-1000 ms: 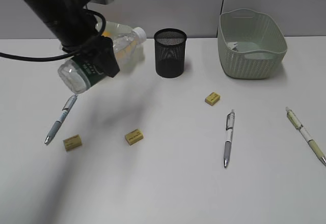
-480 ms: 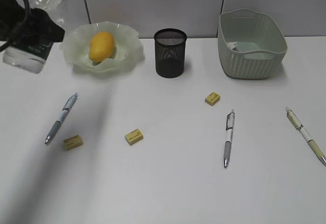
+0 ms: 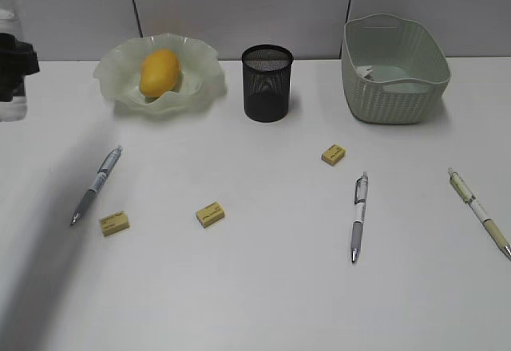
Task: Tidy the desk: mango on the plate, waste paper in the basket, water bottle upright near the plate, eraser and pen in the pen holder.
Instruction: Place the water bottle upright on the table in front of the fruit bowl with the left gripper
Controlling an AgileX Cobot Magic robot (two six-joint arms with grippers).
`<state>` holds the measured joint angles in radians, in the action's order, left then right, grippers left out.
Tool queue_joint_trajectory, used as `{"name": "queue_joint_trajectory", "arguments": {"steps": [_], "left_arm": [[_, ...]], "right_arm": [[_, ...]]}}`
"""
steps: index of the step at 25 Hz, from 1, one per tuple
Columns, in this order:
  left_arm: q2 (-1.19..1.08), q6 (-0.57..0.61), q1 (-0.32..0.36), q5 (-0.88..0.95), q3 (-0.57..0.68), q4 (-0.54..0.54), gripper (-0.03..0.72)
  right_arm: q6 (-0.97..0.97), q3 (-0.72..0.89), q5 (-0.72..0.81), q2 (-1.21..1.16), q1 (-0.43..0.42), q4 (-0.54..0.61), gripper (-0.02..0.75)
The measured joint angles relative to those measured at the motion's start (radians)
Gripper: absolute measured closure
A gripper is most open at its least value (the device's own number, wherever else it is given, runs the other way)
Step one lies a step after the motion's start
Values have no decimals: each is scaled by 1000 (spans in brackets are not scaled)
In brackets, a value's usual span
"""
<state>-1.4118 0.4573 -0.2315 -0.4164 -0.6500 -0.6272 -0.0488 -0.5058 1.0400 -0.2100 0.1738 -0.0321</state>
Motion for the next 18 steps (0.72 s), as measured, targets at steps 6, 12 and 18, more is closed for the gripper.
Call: {"name": "queue_joint_trajectory", "arguments": {"steps": [6, 12, 18], "left_arm": [[-101, -173, 0, -238, 0, 136, 202], [-274, -417, 0, -473, 0, 268, 202], [-455, -493, 0, -693, 0, 358, 202]], "right_arm": [[0, 0, 0, 0, 0, 0, 155], [0, 0, 0, 0, 0, 0, 155], [0, 0, 0, 0, 0, 0, 155]]}}
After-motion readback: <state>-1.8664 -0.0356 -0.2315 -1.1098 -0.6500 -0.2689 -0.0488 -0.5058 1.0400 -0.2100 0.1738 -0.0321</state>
